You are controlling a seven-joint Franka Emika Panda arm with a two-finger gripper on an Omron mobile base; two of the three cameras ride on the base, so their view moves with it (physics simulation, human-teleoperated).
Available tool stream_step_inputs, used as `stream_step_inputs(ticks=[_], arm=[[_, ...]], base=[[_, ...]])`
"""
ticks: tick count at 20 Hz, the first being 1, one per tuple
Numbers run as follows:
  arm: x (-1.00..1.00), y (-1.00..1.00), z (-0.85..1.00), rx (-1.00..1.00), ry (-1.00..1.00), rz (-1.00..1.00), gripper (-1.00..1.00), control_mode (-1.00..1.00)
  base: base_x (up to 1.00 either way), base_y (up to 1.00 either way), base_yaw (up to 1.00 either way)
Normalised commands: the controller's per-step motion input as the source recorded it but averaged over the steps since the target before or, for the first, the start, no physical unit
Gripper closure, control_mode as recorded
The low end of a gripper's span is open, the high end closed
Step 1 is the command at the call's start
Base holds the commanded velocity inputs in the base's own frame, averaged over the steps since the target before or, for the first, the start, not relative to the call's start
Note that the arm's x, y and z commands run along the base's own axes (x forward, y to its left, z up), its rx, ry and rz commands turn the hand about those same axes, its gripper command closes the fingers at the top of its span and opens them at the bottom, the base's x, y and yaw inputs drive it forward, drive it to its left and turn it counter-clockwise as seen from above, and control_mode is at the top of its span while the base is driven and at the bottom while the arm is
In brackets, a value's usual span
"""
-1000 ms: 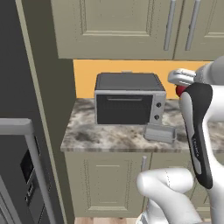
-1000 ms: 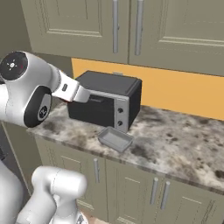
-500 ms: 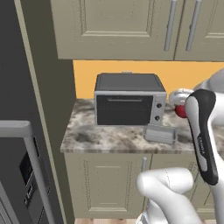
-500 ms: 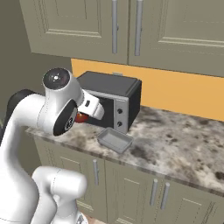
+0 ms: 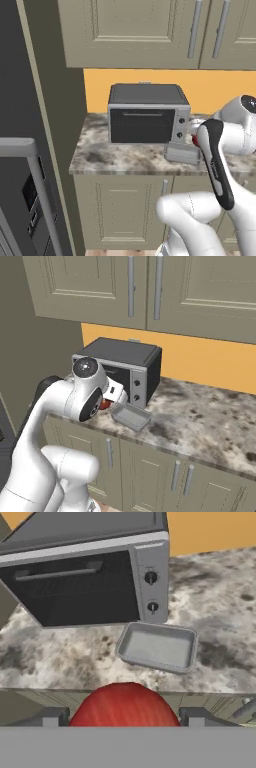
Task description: Take the onion and onion out of the freezer and place them in the tupperware container on the counter. Then put the tupperware containing the vegetables back in the freezer.
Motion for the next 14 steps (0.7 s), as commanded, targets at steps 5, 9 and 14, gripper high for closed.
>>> stream_step_inputs(ticks=[5, 9, 14], arm=[[0.69, -0.05, -0.48, 0.0, 0.09, 0.0, 1.0, -1.0], [0.7, -0.09, -0.39, -0.01, 0.06, 0.0, 1.0, -1.0], [0.59, -0.13, -0.47, -0.03, 0.07, 0.0, 1.0, -1.0]], base=[[0.0, 0.0, 0.0], [0.0, 0.0, 0.0], [0.0, 0.0, 0.0]])
